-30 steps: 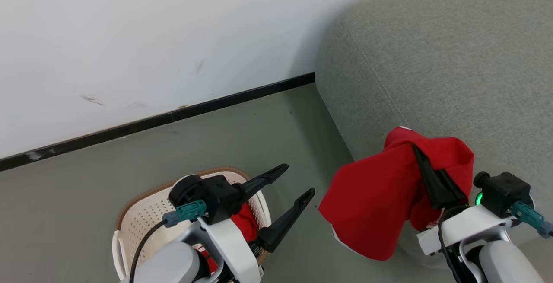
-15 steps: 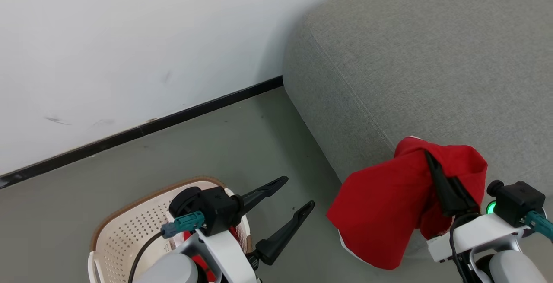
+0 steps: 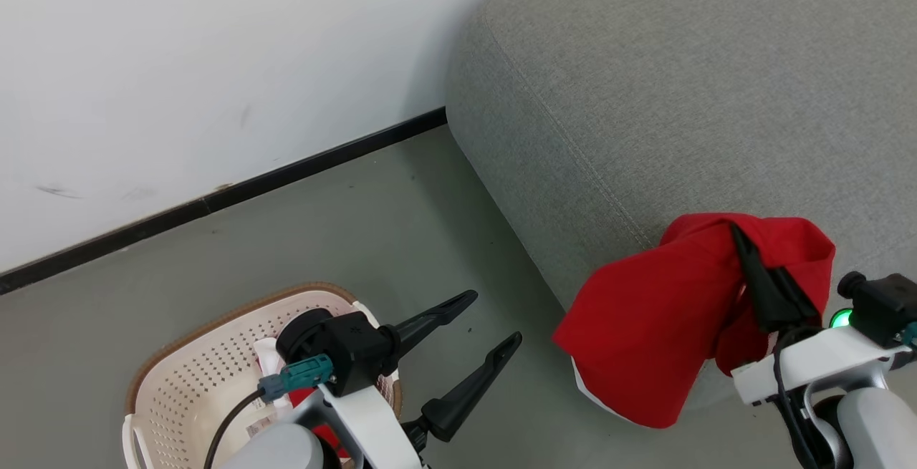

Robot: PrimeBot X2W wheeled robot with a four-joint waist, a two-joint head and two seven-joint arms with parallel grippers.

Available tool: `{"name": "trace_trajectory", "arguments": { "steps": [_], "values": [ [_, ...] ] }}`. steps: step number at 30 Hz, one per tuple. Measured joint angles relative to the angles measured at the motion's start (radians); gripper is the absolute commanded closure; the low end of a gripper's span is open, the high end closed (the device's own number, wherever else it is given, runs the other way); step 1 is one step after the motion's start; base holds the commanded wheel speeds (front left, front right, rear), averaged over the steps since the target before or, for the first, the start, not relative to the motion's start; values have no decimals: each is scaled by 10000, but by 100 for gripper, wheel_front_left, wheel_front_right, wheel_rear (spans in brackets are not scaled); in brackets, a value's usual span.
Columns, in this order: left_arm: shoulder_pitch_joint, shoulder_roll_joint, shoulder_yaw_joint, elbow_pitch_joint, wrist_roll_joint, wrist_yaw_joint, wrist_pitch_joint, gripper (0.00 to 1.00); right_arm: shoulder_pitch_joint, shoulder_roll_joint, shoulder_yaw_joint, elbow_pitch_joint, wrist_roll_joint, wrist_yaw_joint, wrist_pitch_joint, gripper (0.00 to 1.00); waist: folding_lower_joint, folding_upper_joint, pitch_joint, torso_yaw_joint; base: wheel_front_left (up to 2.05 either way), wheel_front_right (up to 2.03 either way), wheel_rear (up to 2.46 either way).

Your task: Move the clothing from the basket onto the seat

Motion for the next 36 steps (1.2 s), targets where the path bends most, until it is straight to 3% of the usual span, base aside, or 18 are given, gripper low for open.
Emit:
{"name": "trace_trajectory", "arguments": {
  "steps": [9,18,26,36],
  "values": [
    [0,184,77,-299,27,79,42,0,-945,-90,-284,640,805,0,4,100,0,0,383,219,0,0,0],
    [0,376,113,-495,27,90,186,0,-2523,-261,-1294,1285,1950,0,683,100,0,0,754,524,0,0,0],
    [6,604,113,-640,25,130,382,0,-3885,-832,-2084,2063,1894,0,1323,100,0,0,1118,802,0,0,0],
    [59,1034,211,-1072,25,236,564,0,-5511,-884,-3547,3229,1762,0,1772,100,0,0,1683,1247,0,0,0]
  ]
}}
